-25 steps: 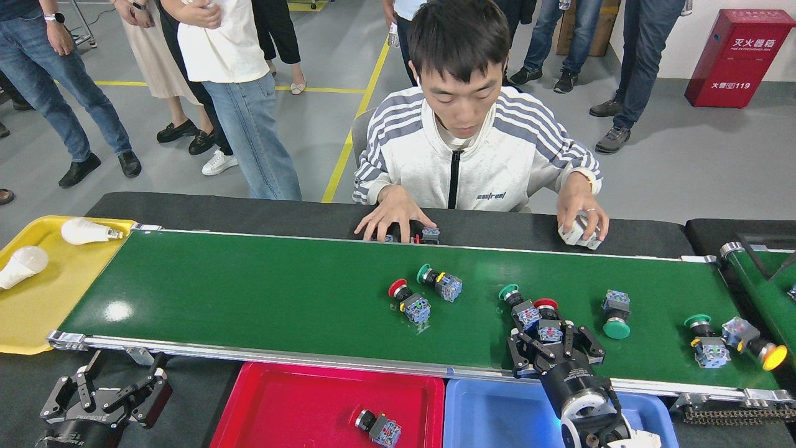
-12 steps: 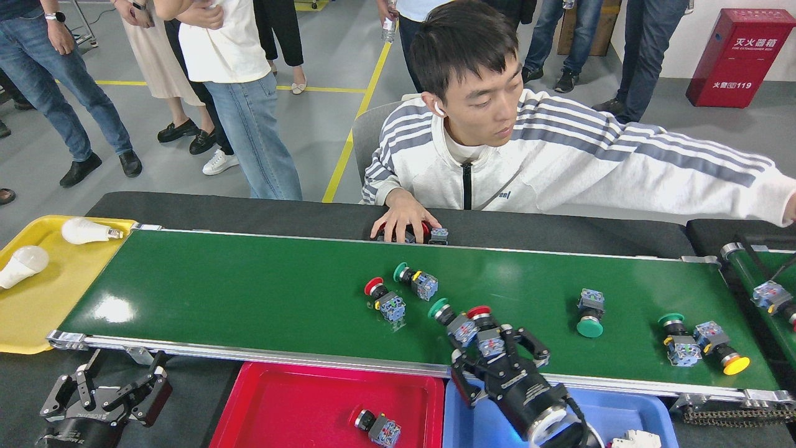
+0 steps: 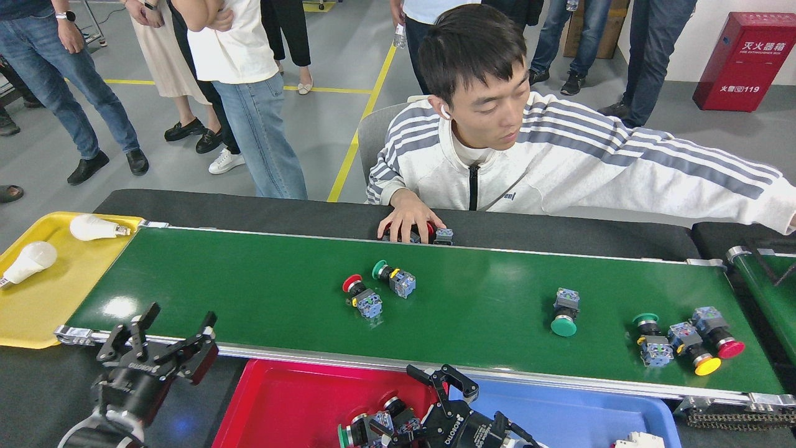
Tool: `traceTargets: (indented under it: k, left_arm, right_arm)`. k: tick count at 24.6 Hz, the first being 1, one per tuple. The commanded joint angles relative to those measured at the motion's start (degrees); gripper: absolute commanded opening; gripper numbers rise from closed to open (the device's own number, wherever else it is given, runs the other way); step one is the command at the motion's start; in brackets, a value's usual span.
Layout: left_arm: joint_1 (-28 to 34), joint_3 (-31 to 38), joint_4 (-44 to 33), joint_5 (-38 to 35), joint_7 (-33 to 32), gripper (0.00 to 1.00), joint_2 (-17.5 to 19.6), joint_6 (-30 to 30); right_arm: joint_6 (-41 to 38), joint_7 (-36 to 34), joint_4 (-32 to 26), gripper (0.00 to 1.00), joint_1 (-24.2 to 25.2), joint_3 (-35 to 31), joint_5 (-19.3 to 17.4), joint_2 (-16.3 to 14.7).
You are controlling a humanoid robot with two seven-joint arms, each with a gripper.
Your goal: Pick switch part from conveyor to tray
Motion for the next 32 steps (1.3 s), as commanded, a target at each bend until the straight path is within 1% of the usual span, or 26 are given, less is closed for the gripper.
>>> traceTargets:
  k: [1, 2, 3, 4, 6, 8, 10, 13, 15, 17, 19, 22, 25, 28, 29, 30, 31, 32]
  left_arm:
    - [-1.92, -4.05, -0.28, -1.21, -1.82, 1.00, -0.22, 3.85]
    - [-2.71, -6.60, -0.19, -1.82, -3.40, 1.00, -0.84, 6.04]
    - [-3.42, -8.10, -0.02, -2.00, -4.20, 1.00, -1.37, 7.37]
    - [-4.21, -10.12, 0.86, -2.00, -4.90, 1.00, -2.25, 8.77]
    - [-5.00, -11.70, 3.06, -2.09, -4.99, 1.00, -4.00, 9.13]
    - [-6.05, -11.88, 5.35, -2.09, -4.99, 1.00, -5.15, 9.13]
    - [-7.46, -11.88, 8.25, -2.09, -4.99, 1.00, -5.41, 9.13]
    - [-9.31, -11.97, 11.23, -2.09, -4.99, 1.00, -5.50, 8.95]
    - [-9.83, -12.23, 12.11, -2.09, -4.99, 1.00, -5.59, 8.86]
    - [-9.83, -12.32, 12.47, -2.00, -4.99, 1.00, -5.59, 8.77]
    - [-9.83, -12.32, 12.73, -2.00, -4.99, 1.00, -5.59, 8.69]
    - [-9.92, -12.32, 12.82, -2.00, -4.99, 1.00, -5.50, 8.51]
    - [-10.62, -12.32, 14.14, -2.00, -4.99, 1.00, -5.50, 8.60]
    - [-13.17, -12.23, 18.53, -1.91, -4.90, 1.00, -5.59, 9.04]
    - [-14.14, -12.05, 20.02, -1.91, -4.90, 1.00, -5.67, 9.21]
    - [-15.10, -11.70, 21.78, -1.91, -4.81, 1.00, -6.20, 9.48]
    - [-15.72, -11.62, 22.84, -1.82, -4.72, 1.00, -6.46, 9.92]
    - [-16.42, -11.44, 23.89, -1.82, -4.64, 1.00, -6.64, 10.80]
  right_arm:
    - [3.58, -0.45, -2.26, 1.00, 3.16, -7.22, -0.46, 0.85]
    - [5.95, -0.63, -4.19, 1.00, 6.32, -11.44, -0.46, 2.34]
    - [7.54, -0.63, -5.42, 1.00, 8.35, -13.91, -0.55, 3.49]
    - [10.00, -1.07, -6.92, 1.00, 11.60, -18.30, -0.55, 4.81]
    - [13.42, -3.53, -8.15, 1.00, 14.76, -23.57, -0.55, 6.13]
    - [16.94, -4.58, -8.50, 1.00, 16.26, -25.33, -0.55, 6.39]
    - [21.42, -4.58, -8.32, 1.00, 16.70, -25.33, -0.11, 5.95]
    - [24.94, -3.79, -8.15, 1.00, 15.03, -25.25, 0.51, 5.86]
    - [25.91, -1.95, -7.80, 1.00, 12.83, -25.16, 2.79, 5.77]
    - [26.17, -0.45, -6.39, 1.00, 11.77, -24.98, 5.69, 6.21]
    - [26.35, -0.28, -5.34, 1.00, 10.54, -23.84, 7.01, 6.57]
    - [26.35, -0.19, -3.14, 1.00, 9.05, -22.52, 7.19, 6.39]
    - [26.52, 0.34, -0.68, 1.00, 6.15, -21.38, 7.19, 6.57]
    - [27.31, 1.39, 2.04, 0.99, 3.25, -19.36, 7.19, 6.74]
    - [28.81, 1.57, 2.66, 0.96, 2.55, -18.39, 7.19, 6.65]
    - [30.38, 1.66, 3.10, 0.88, 1.67, -17.17, 7.19, 6.30]
    - [31.09, 1.75, 3.36, 0.80, 1.23, -16.28, 7.10, 5.95]
    - [31.27, 1.83, 3.89, 0.67, 0.70, -15.40, 7.01, 5.60]
